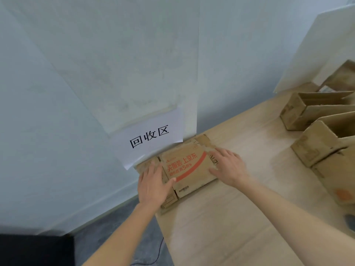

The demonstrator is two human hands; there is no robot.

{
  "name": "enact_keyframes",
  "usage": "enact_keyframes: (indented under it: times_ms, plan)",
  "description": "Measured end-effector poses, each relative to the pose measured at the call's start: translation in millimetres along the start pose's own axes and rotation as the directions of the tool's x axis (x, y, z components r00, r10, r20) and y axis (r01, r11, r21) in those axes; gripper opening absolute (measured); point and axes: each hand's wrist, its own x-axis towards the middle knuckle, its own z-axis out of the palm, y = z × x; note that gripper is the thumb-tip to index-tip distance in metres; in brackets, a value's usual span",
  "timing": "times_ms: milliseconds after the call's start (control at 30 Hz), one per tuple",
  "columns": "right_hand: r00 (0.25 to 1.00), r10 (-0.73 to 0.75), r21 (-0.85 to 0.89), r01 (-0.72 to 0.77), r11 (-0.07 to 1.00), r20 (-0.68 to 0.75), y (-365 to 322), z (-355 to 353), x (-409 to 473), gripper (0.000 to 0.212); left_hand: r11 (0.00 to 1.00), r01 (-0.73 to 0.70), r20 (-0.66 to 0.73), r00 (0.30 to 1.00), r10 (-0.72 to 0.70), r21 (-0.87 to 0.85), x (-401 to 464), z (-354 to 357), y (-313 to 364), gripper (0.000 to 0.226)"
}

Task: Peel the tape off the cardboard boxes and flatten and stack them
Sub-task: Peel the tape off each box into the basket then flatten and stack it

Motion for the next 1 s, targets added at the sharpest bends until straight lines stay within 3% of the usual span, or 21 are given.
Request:
enact_keyframes:
  times_ms: [300,533,767,1000]
  plan:
    - [0.968,0.010,-0.095,-0.035,0.995,-0.249,-28.8,-129.0,-165.1,0.071,0.962,-0.268,-0.150,0.954,0.258,-0.053,-111.6,-106.6,59.5,0.082]
    - [0.951,0.026,-0.254,-0.108,0.961,-0.308,-32.9,-200.6,-345.8,0.074,0.891,-0.450,-0.212,0.879,0.428,-0.068,-246.6,-172.0,117.5,0.083]
    - [0.884,0.202,-0.200,-0.308,0.930,-0.421,18.7,-277.5,-494.7,0.073,0.772,-0.629,-0.248,0.765,0.594,-0.090,-330.6,-213.4,223.2,0.086]
    - [0.794,0.375,-0.121,-0.483,0.867,-0.478,108.2,-312.5,-644.9,0.072,0.641,-0.757,-0.233,0.651,0.722,-0.128,-420.7,-203.8,353.3,0.085]
